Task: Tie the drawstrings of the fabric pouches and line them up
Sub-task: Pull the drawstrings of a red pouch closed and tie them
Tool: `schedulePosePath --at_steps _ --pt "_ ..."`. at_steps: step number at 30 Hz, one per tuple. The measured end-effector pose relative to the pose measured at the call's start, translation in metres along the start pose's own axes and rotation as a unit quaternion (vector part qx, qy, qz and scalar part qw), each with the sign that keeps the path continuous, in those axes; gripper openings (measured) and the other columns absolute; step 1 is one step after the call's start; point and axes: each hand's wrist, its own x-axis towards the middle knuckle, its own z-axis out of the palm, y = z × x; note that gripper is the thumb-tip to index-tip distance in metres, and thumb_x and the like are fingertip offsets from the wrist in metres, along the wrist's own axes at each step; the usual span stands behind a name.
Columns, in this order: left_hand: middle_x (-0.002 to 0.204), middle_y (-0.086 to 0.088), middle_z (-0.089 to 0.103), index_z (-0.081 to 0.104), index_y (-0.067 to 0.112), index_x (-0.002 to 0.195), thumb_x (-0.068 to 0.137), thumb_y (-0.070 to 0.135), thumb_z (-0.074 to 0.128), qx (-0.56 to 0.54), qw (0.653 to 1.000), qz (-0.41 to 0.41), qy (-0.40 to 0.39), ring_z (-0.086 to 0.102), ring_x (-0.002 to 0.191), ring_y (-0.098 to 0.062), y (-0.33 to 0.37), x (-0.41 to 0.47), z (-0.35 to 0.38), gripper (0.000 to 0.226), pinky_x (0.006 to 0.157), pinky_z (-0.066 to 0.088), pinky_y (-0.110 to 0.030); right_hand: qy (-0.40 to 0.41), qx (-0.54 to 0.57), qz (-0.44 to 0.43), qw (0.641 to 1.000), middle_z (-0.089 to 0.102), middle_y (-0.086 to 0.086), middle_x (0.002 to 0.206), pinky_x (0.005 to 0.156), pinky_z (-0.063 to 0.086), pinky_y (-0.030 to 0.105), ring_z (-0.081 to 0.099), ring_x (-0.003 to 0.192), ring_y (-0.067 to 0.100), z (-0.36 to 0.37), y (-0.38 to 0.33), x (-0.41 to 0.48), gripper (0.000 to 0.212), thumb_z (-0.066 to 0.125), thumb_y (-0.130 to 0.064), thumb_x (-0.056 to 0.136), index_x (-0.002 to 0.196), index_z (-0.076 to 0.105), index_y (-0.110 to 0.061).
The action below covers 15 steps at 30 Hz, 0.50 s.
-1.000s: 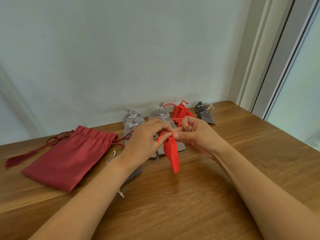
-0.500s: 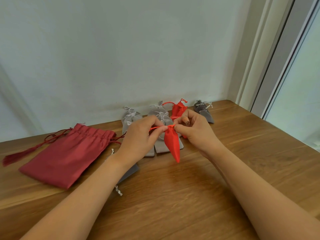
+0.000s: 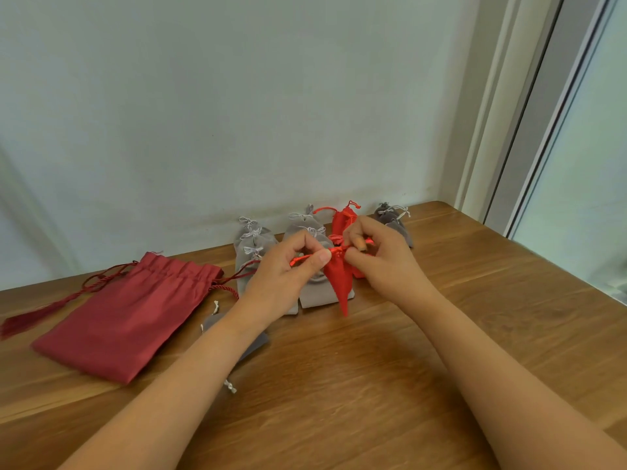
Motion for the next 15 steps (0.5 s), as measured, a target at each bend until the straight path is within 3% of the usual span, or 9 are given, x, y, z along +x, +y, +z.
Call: schedulePosePath --at_steps 3,6,8,10,13,15 --pt "0.101 0.013 0.062 0.060 0.016 0.080 0.092 0.019 0.061 -0.012 1.000 -0.013 -0.004 0.057 0.093 0.009 0.000 0.000 -0.001 0.013 0.079 0.039 -0.004 -0.034 0.207 0.084 0.974 0.047 0.004 0.076 0.059 0.037 0.019 0.040 0.064 0.013 0.001 -0.002 0.000 0.027 0.052 0.008 0.082 0.074 0.037 -0.013" --pt "0.109 0.003 0.067 0.058 0.011 0.081 0.094 0.014 0.053 -0.056 0.997 -0.047 -0.016 0.060 0.101 0.000 -0.003 0.002 -0.004 0.014 0.089 0.043 -0.012 -0.053 0.267 0.114 0.955 0.048 0.001 0.075 0.057 0.039 0.015 0.045 0.065 0.010 0.006 0.002 0.001 0.029 0.055 0.002 0.084 0.073 0.037 -0.017" --pt "0.103 -0.008 0.064 0.054 0.009 0.082 0.097 0.012 0.048 -0.146 0.986 -0.080 -0.030 0.061 0.100 -0.012 -0.001 0.002 -0.003 0.017 0.092 0.047 -0.023 -0.042 0.231 0.118 0.965 0.048 0.007 0.077 0.058 0.041 0.012 0.047 0.065 0.008 0.005 0.002 0.001 0.035 0.052 0.010 0.088 0.073 0.035 -0.016" --pt "0.097 -0.010 0.060 0.050 0.008 0.082 0.098 0.010 0.043 -0.218 0.969 -0.104 -0.049 0.061 0.093 -0.012 0.003 0.002 -0.001 0.017 0.084 0.051 -0.025 -0.027 0.133 0.093 0.986 0.049 0.015 0.079 0.061 0.041 0.015 0.046 0.066 0.008 0.002 0.002 0.001 0.036 0.054 0.011 0.086 0.072 0.034 -0.016" --pt "0.089 -0.004 0.062 0.050 0.007 0.081 0.097 0.008 0.042 -0.236 0.962 -0.117 -0.076 0.064 0.087 -0.010 0.005 -0.001 0.003 0.018 0.081 0.052 -0.025 -0.001 -0.057 0.029 0.998 0.054 0.018 0.078 0.062 0.040 0.031 0.044 0.065 0.014 0.000 0.002 0.000 0.034 0.059 0.005 0.080 0.069 0.035 -0.017" --pt "0.089 -0.005 0.059 0.050 0.009 0.078 0.097 0.008 0.043 -0.235 0.961 -0.123 -0.081 0.064 0.088 -0.009 0.006 -0.003 0.006 0.020 0.080 0.052 -0.024 0.007 -0.116 -0.003 0.993 0.052 0.012 0.073 0.063 0.039 0.036 0.043 0.067 0.020 0.001 0.002 -0.002 0.035 0.058 0.004 0.077 0.068 0.034 -0.020"
